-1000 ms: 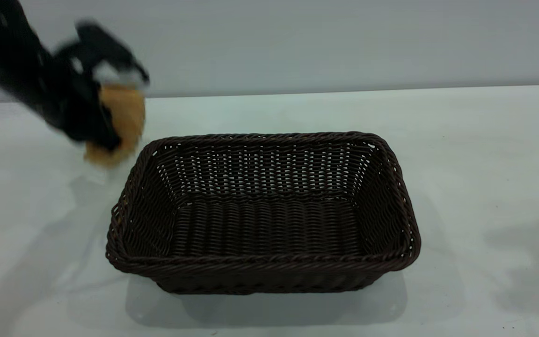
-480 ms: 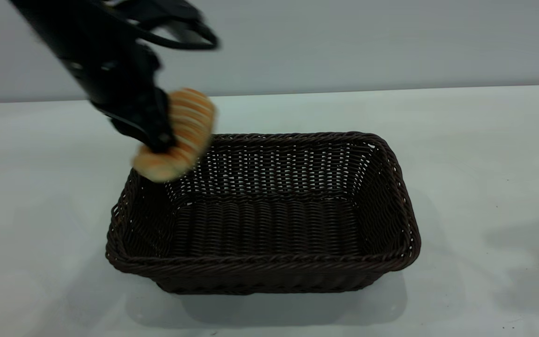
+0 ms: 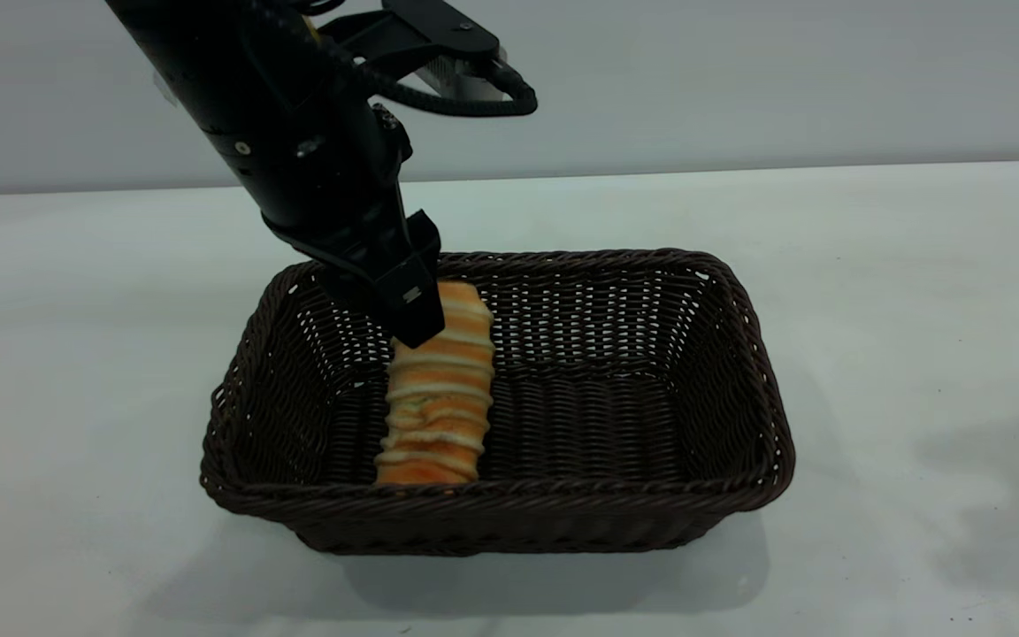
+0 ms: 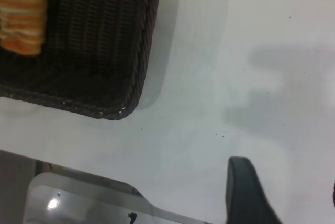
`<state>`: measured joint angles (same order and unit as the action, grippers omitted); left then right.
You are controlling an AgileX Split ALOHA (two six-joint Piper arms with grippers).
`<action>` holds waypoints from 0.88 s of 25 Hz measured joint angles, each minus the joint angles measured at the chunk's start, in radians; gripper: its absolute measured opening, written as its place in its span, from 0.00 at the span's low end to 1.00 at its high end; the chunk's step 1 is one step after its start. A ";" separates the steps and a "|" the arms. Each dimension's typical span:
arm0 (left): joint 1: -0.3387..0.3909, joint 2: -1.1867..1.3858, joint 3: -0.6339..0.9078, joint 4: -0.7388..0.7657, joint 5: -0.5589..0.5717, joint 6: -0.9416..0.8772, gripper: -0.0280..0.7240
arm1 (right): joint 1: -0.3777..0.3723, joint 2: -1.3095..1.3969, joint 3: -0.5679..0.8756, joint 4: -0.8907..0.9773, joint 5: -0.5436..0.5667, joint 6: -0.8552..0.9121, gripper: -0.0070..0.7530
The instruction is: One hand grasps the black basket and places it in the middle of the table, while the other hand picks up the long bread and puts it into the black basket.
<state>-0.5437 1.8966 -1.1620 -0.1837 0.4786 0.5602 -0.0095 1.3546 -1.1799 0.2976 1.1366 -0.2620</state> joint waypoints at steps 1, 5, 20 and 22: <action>0.001 0.000 -0.006 0.007 0.009 -0.024 0.81 | 0.000 0.000 0.000 0.000 0.000 0.000 0.56; 0.017 -0.027 -0.081 0.119 0.135 -0.214 0.83 | 0.000 0.000 0.000 -0.001 0.012 0.000 0.56; 0.224 -0.494 -0.134 0.513 0.536 -0.815 0.77 | 0.000 -0.165 0.102 -0.109 0.076 0.072 0.56; 0.224 -0.594 -0.069 0.505 0.540 -0.816 0.77 | 0.000 -0.212 0.135 -0.109 0.078 0.072 0.56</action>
<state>-0.3197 1.3029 -1.2311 0.3214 1.0189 -0.2560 -0.0095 1.1431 -1.0450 0.1883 1.2142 -0.1899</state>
